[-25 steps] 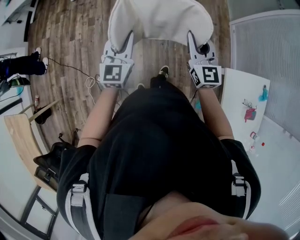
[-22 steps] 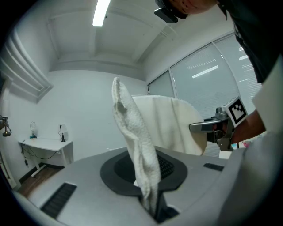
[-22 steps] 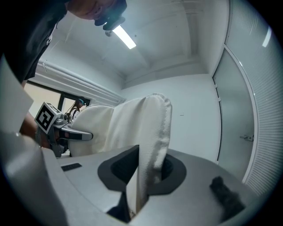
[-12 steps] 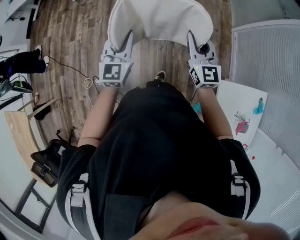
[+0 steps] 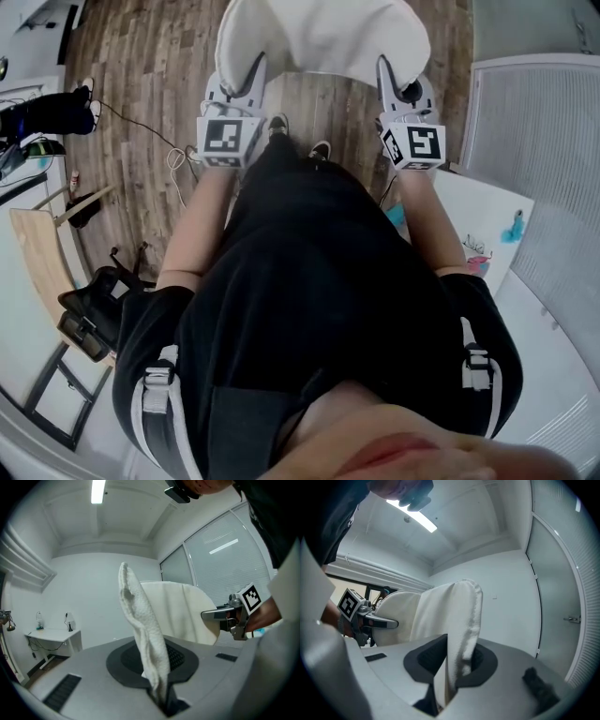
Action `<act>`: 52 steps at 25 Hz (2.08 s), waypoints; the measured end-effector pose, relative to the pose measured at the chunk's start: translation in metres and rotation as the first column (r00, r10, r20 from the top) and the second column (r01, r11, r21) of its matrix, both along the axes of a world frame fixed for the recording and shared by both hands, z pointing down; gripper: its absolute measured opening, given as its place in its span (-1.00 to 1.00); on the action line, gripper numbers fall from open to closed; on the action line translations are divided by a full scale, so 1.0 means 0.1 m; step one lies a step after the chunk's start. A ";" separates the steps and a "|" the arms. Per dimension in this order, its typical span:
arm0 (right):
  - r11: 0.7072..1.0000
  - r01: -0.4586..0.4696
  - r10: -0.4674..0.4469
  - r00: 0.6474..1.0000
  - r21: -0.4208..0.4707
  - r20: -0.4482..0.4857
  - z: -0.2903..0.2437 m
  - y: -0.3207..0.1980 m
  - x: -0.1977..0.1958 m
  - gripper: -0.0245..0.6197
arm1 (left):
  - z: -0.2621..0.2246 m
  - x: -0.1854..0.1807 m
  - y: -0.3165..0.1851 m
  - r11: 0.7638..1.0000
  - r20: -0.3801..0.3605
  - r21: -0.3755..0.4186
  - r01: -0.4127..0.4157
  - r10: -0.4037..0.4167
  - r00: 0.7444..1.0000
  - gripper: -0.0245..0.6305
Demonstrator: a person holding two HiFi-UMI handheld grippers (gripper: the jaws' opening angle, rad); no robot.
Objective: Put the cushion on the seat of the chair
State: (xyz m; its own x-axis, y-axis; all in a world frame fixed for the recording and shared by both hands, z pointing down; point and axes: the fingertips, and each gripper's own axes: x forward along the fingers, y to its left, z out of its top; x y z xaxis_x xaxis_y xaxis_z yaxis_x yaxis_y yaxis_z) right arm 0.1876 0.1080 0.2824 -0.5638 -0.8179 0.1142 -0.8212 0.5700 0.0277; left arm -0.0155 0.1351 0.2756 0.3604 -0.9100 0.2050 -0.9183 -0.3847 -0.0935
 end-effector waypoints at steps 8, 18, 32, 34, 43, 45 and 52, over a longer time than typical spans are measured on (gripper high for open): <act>1.000 -0.005 0.005 1.000 0.004 -0.007 0.04 -0.33 -0.04 -0.75 | 0.05 -0.06 -0.37 1.000 -0.010 0.003 -0.010 0.010 1.000 -0.76; 0.999 -0.033 0.033 0.999 -0.010 -0.020 0.14 -1.07 -0.29 -0.75 | 0.19 -0.33 -1.20 0.999 -0.031 -0.013 -0.049 0.048 0.998 -0.76; 0.994 -0.099 0.097 0.994 -0.043 -0.052 0.20 -2.00 -0.76 -0.75 | 0.30 -0.79 -2.24 0.993 -0.049 -0.040 -0.115 0.113 0.992 -0.76; 0.993 -0.107 0.104 0.993 -0.051 -0.057 0.22 -2.09 -0.83 -0.75 | 0.33 -0.87 -2.34 0.991 -0.053 -0.045 -0.125 0.123 0.991 -0.76; 0.987 -0.141 0.135 0.988 -0.073 -0.080 0.41 -2.45 -0.94 -0.75 | 0.55 -0.99 -2.81 0.986 -0.077 -0.079 -0.145 0.139 0.987 -0.76; 0.986 -0.139 0.132 0.988 -0.089 -0.085 0.51 -2.57 -0.90 -0.75 | 0.65 -0.97 -2.91 0.985 -0.075 -0.095 -0.143 0.136 0.988 -0.76; 0.982 -0.106 0.093 0.992 -0.157 -0.088 0.97 -3.01 -0.76 -0.75 | 1.11 -0.86 -3.32 0.977 -0.082 -0.176 -0.119 0.106 0.991 -0.76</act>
